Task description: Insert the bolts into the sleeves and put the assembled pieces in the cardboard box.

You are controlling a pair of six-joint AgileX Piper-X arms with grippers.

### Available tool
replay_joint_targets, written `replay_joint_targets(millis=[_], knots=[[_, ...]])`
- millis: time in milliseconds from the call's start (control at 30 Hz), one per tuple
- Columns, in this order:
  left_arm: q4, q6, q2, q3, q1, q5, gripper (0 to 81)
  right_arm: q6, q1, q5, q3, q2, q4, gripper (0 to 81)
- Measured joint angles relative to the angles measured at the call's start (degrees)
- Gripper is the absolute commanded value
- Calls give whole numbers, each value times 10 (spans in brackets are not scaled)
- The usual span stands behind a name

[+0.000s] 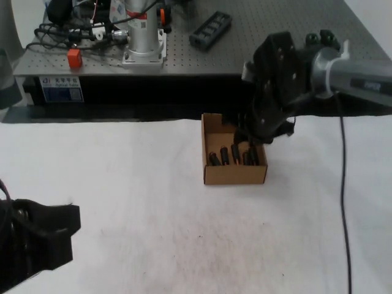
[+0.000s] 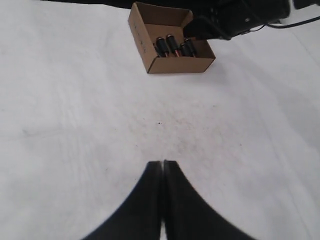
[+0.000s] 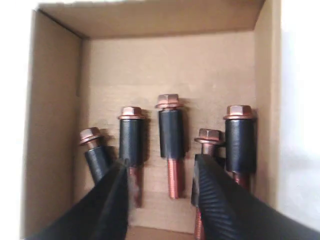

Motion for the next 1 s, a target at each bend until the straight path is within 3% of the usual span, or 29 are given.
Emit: replay_joint_targets(millis=[233, 367, 667, 1000], knots=[[0, 44, -33, 26, 0, -72, 7, -7, -1, -23, 213, -231, -74, 150], [-6, 51, -122, 98, 0, -77, 7, 11, 1, -45, 349, -374, -109, 113], [-80, 16, -254, 236, 0, -78, 7, 25, 9, -51, 603, -673, -185, 112], [-81, 8, -254, 290, 0, -79, 7, 40, 10, -51, 716, -815, -186, 112]])
